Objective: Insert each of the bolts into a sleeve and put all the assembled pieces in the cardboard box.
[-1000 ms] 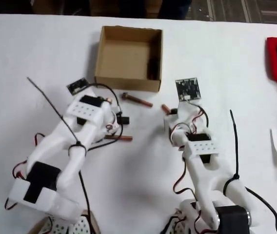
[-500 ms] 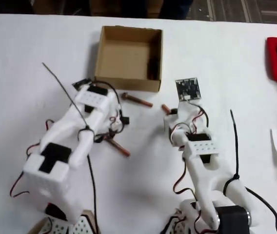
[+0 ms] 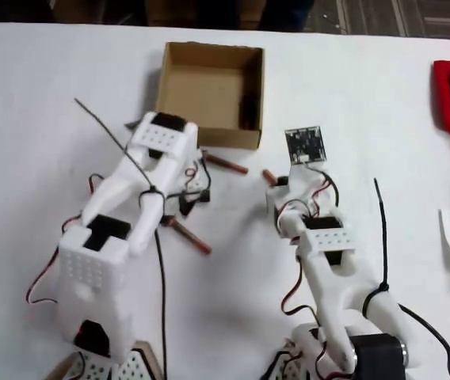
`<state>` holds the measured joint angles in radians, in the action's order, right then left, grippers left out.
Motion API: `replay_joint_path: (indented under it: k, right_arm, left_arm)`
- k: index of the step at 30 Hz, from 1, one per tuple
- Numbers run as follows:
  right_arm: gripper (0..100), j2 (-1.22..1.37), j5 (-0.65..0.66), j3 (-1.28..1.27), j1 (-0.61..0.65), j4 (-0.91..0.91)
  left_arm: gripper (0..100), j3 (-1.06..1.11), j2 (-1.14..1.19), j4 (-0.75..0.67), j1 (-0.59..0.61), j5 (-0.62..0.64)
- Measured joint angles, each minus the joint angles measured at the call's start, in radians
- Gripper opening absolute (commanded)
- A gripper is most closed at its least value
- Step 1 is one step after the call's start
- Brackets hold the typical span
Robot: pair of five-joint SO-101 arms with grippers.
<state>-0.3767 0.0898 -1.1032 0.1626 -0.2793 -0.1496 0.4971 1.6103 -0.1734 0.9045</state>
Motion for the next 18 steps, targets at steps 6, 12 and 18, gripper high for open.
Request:
replay_joint_path:
  k: [6,12,18]
  right_arm:
    - [2.2,0.000,0.000,0.000,0.000,0.000]
    - [2.2,0.000,0.000,0.000,0.000,0.000]
    - [2.2,0.000,0.000,0.000,0.000,0.000]
  left_arm:
    - [17,-0.069,0.000,0.071,0.000,0.000]
    - [17,-0.063,0.000,0.141,0.000,0.000]
    - [17,0.005,0.000,0.147,-0.026,0.000]
